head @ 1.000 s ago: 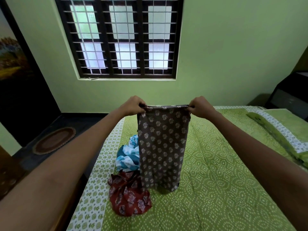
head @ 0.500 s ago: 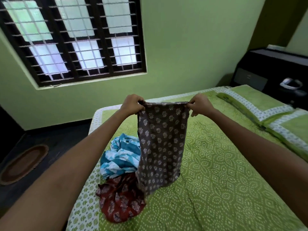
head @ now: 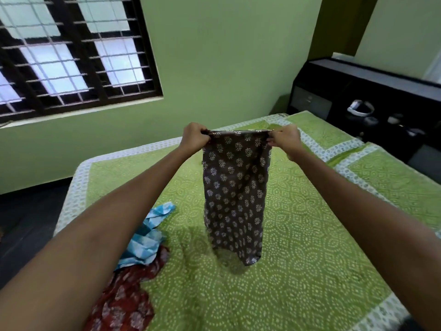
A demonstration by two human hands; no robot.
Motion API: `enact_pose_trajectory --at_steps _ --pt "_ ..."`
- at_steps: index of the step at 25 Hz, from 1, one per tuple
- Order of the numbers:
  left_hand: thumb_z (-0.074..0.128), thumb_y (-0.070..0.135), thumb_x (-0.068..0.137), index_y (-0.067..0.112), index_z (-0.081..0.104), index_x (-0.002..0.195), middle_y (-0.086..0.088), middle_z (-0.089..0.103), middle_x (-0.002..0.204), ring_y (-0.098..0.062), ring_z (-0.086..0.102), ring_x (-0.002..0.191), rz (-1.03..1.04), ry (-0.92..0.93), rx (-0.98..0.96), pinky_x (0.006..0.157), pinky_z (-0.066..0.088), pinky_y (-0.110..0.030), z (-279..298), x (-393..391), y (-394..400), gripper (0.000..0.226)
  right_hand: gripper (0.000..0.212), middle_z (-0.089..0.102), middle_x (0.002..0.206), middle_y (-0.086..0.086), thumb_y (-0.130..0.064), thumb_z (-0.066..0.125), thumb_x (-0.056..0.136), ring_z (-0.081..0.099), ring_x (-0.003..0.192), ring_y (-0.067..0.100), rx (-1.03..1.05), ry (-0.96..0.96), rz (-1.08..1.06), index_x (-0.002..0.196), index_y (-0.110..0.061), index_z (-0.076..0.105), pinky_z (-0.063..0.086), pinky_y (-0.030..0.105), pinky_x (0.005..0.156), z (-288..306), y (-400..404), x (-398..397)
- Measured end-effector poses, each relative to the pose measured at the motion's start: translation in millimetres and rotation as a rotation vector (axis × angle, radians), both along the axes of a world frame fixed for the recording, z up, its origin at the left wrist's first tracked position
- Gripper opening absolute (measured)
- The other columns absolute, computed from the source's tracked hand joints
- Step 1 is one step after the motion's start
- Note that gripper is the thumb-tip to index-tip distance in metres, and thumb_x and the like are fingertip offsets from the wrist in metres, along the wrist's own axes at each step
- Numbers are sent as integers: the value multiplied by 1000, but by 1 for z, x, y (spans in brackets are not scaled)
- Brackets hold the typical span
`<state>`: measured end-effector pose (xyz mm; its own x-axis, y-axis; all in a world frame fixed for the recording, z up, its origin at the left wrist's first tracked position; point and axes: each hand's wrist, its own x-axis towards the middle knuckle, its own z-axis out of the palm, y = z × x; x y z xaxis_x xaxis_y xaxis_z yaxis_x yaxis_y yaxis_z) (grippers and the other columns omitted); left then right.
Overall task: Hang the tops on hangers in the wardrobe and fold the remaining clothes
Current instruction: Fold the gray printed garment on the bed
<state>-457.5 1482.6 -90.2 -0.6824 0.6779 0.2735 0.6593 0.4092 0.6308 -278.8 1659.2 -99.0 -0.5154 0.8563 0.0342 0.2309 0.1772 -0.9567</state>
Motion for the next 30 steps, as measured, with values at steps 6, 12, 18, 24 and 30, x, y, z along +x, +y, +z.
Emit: enact_pose_trajectory --at_steps 6,12,18,24,30 --pt "60 0 78 12 61 72 -11 55 70 -15 47 69 62 -47 20 57 29 -27 -23 1 154 14 27 65 72 22 -7 59 81 54 66 22 62 -80 -83 82 20 61 50 42 61 -34 149 -2" --pt "55 -3 80 1 70 80 -10 58 71 -17 50 70 87 -85 119 57 36 -27 -39 7 257 15 36 38 51 7 -5 54 88 34 52 12 240 -144 -140 52 1 49 30 26 47 -35 214 15" --pt "59 1 82 3 73 89 -7 66 83 -18 59 79 73 -130 232 69 45 -25 -57 50 262 16 32 36 50 1 -2 53 87 30 50 8 412 -118 -165 56 -2 45 22 28 54 -44 213 64" --pt "63 -7 75 -2 73 91 -17 71 90 -18 62 81 -50 -129 201 74 42 -19 -155 132 156 20 13 55 61 14 4 60 82 51 57 19 492 -218 -84 70 8 62 31 32 58 -146 122 163" --pt "60 0 73 -4 73 84 -22 70 83 -30 66 77 -139 -330 -192 68 42 -30 -300 230 11 18 15 67 87 22 -7 56 88 63 81 35 215 -663 160 85 3 67 40 35 67 -295 -23 271"
